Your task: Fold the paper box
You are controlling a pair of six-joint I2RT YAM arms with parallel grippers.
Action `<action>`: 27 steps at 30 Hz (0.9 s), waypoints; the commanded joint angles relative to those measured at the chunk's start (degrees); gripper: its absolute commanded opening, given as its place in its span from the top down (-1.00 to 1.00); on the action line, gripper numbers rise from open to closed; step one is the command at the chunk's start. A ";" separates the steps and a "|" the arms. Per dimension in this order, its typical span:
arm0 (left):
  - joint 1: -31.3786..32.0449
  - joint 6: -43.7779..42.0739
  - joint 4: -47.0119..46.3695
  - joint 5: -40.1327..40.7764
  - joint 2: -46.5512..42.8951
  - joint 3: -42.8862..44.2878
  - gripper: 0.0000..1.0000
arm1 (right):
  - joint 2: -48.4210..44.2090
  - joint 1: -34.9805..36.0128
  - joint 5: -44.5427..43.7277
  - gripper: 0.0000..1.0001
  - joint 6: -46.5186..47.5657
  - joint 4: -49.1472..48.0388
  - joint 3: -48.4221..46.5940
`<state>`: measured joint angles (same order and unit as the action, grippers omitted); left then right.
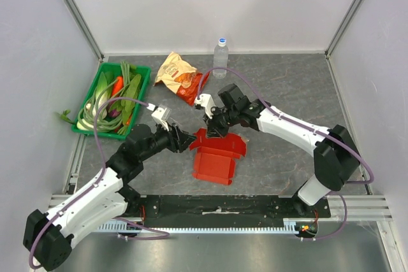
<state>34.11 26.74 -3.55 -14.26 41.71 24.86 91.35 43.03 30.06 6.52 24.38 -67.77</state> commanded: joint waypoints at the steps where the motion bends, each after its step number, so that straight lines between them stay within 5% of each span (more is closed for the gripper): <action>1: 3.32 -3.98 -4.35 5.29 1.00 2.56 -0.05 | 2.42 0.30 -0.19 1.00 7.27 1.72 -4.56; 12: 10.27 -9.33 -4.44 21.45 9.26 5.20 0.17 | 5.68 0.39 2.89 1.00 9.73 2.60 -6.32; 19: 11.24 -10.13 -4.88 22.09 11.37 5.55 0.25 | 6.12 0.30 4.83 1.00 9.91 2.43 -6.68; 27: 11.77 -11.36 -6.11 21.99 12.08 4.85 0.72 | 7.52 0.30 5.53 1.00 7.28 0.85 -8.43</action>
<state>45.52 18.55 -5.74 5.91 53.89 28.45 98.00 43.03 34.09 14.94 27.07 -72.88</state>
